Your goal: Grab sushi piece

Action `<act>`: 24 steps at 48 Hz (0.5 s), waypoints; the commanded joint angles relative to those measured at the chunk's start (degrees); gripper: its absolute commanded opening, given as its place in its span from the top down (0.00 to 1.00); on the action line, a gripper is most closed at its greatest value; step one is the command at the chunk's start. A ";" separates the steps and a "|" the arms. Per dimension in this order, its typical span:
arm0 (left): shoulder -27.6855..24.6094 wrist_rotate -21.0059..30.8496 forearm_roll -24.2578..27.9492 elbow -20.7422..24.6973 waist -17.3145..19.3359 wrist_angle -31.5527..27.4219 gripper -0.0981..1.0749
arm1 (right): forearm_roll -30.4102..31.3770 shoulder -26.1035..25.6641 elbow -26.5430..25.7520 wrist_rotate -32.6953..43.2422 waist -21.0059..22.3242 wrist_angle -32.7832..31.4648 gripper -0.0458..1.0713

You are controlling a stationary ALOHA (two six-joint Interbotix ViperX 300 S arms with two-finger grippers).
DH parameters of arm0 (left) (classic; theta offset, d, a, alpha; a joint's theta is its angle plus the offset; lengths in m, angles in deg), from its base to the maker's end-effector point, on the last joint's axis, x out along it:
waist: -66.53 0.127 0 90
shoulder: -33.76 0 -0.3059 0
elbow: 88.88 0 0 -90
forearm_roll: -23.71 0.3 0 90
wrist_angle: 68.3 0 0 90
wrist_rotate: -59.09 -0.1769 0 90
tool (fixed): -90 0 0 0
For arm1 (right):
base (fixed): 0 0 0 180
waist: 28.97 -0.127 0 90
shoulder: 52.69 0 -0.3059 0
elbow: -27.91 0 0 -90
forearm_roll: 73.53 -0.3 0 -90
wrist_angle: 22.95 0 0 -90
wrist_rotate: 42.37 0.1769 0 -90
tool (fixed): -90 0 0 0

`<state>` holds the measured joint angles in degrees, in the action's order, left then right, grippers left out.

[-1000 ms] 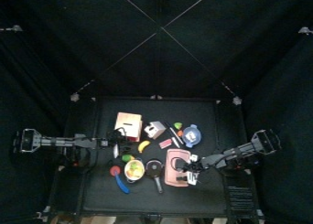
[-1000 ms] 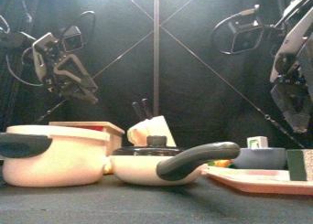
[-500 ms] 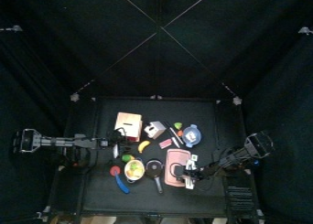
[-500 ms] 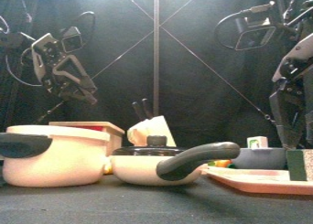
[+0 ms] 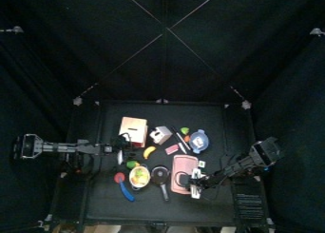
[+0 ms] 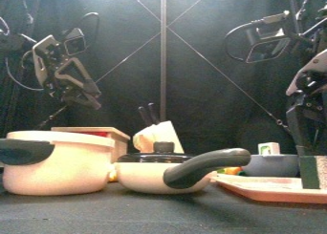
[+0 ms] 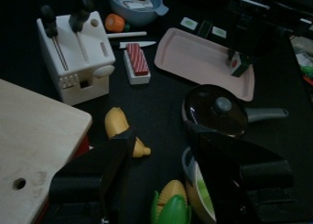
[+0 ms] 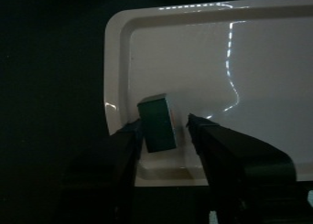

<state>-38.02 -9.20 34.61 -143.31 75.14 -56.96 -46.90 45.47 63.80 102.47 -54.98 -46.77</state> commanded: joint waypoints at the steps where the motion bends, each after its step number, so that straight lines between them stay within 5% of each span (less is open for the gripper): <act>1: 0.00 0.00 -0.09 0.62 0.00 0.26 0.20 | 0.35 -0.88 -1.05 0.00 -0.09 0.18 0.39; 24: 0.00 -0.09 -0.09 0.70 -0.09 0.26 0.20 | 0.62 -6.33 -1.49 0.09 -0.18 -3.52 0.43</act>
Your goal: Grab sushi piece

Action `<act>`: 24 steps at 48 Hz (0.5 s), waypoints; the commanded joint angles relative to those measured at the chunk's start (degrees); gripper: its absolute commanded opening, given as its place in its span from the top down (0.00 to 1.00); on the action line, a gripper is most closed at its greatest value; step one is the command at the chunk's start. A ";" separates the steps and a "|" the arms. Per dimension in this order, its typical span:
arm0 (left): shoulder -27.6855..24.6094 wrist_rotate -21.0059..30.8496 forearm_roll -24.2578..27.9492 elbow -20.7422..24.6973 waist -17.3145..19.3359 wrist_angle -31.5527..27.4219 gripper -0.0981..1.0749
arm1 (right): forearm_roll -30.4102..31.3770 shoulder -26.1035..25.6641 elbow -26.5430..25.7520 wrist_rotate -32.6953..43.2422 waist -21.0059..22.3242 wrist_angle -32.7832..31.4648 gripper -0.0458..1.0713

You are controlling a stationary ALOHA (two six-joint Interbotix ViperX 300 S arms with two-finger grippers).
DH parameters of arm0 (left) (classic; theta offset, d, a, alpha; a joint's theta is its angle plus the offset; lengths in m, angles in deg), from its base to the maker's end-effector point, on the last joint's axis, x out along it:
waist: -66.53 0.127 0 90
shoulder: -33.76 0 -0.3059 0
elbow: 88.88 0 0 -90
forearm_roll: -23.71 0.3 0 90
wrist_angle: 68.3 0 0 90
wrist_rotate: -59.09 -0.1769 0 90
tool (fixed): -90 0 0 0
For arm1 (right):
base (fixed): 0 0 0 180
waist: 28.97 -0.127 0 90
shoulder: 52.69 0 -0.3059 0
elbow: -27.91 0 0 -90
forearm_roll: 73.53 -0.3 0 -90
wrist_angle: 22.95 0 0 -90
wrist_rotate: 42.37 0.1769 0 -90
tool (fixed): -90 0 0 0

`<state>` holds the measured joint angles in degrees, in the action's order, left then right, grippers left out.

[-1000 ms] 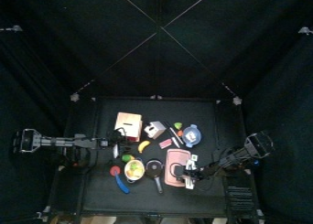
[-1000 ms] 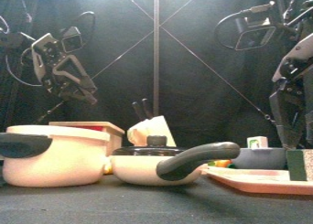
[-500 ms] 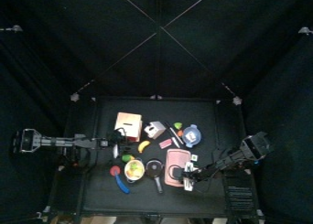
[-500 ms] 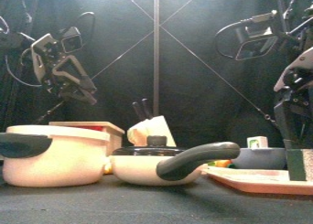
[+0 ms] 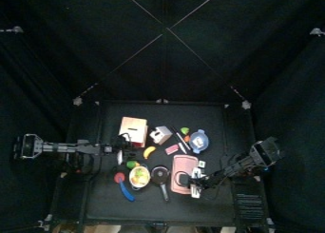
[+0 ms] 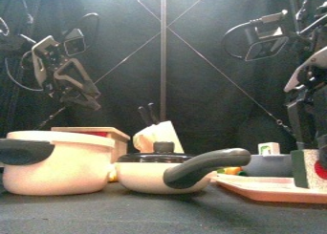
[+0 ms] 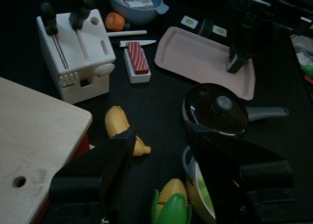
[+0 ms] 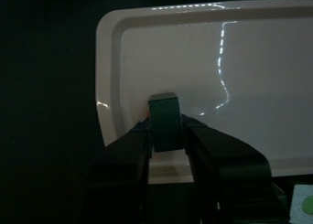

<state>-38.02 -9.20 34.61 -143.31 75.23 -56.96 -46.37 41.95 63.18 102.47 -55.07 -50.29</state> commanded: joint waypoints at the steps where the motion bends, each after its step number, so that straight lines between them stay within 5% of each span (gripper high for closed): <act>1: 0.00 0.00 -0.09 0.70 -0.18 0.35 0.20 | 0.18 -3.08 -0.88 0.09 -0.09 0.09 0.43; 24: 0.00 0.00 -0.62 0.62 -0.18 0.35 0.20 | -0.18 -4.04 -0.26 0.26 -0.18 -2.99 0.43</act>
